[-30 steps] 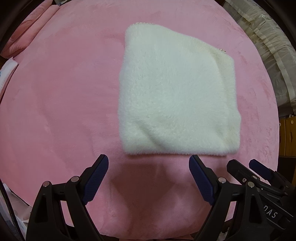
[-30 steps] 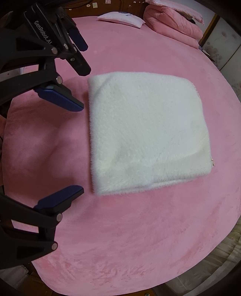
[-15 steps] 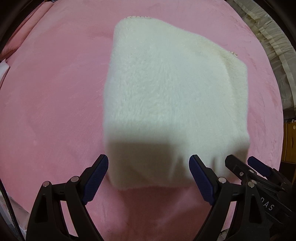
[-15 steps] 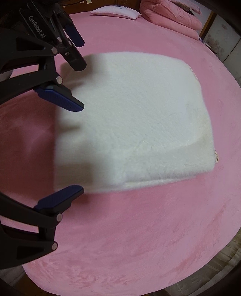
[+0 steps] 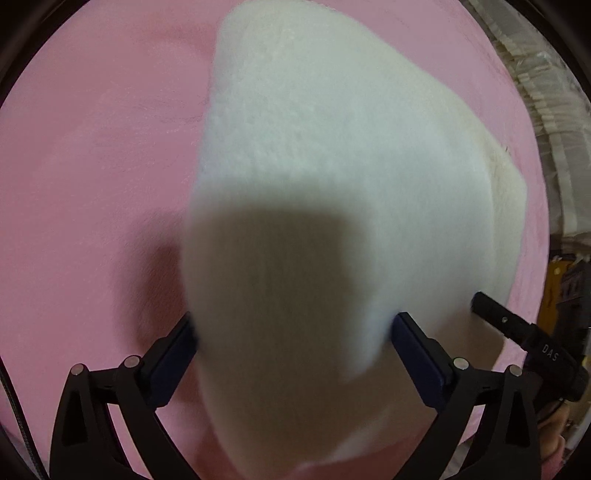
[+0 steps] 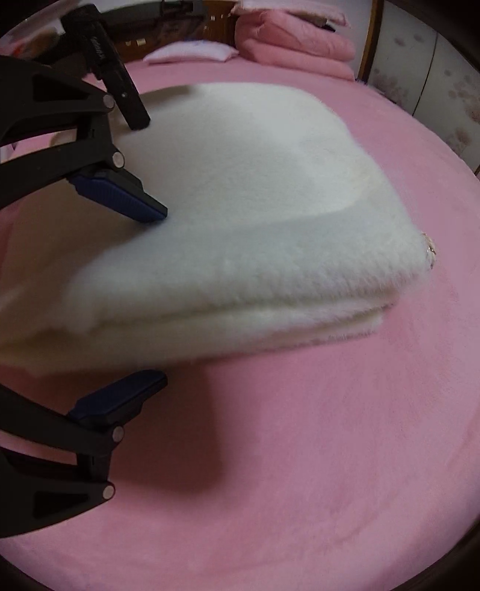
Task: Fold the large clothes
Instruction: 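Grasp the folded bundle's edge with the right gripper while the left gripper grasps beside it, then lift the folded bundle off the bed with both grippers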
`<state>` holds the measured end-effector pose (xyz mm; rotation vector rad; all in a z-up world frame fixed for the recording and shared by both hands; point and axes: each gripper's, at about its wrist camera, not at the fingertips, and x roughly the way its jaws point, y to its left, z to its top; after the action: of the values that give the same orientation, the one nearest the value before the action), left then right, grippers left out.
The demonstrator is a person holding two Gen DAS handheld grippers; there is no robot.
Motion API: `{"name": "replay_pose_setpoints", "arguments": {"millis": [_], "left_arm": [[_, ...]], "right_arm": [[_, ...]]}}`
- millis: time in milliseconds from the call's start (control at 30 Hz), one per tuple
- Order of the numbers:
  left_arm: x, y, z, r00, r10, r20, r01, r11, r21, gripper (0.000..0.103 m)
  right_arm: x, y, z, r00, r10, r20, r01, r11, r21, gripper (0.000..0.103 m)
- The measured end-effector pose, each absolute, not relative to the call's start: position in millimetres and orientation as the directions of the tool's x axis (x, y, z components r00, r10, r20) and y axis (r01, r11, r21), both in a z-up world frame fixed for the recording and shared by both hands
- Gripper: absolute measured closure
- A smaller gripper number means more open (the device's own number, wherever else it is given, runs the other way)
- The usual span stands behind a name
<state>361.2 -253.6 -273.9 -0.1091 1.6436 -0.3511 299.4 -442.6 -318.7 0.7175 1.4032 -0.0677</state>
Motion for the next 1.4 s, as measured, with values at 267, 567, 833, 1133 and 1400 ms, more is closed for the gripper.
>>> {"name": "replay_pose_setpoints", "arguments": {"millis": [267, 567, 833, 1133, 1400], "left_arm": [[371, -232, -303, -0.124, -0.524, -0.842, 0.074, 0.842, -0.535, 0.000], [352, -249, -283, -0.028, -0.453, -0.891, 0.070, 0.888, -0.454, 0.017], [327, -266, -218, 0.020, -0.316, -0.949, 0.095, 0.945, -0.313, 0.037], [213, -255, -149, -0.148, -0.275, -0.950, 0.070, 0.955, -0.287, 0.039], [134, -224, -97, -0.204, -0.213, -0.956, 0.012, 0.975, -0.220, 0.039]], "right_arm": [[304, -458, -349, 0.296, 0.569, -0.767, 0.405, 0.652, 0.641, 0.021], [295, -464, -346, 0.375, 0.583, -0.721, 0.424, 0.583, 0.693, 0.054], [272, -448, -289, 0.395, 0.510, -0.764, 0.371, 0.673, 0.640, 0.066], [173, -412, -220, 0.254, 0.508, -0.823, 0.291, 0.772, 0.565, 0.067], [99, -383, -199, 0.120, 0.602, -0.789, 0.274, 0.744, 0.609, 0.067]]}}
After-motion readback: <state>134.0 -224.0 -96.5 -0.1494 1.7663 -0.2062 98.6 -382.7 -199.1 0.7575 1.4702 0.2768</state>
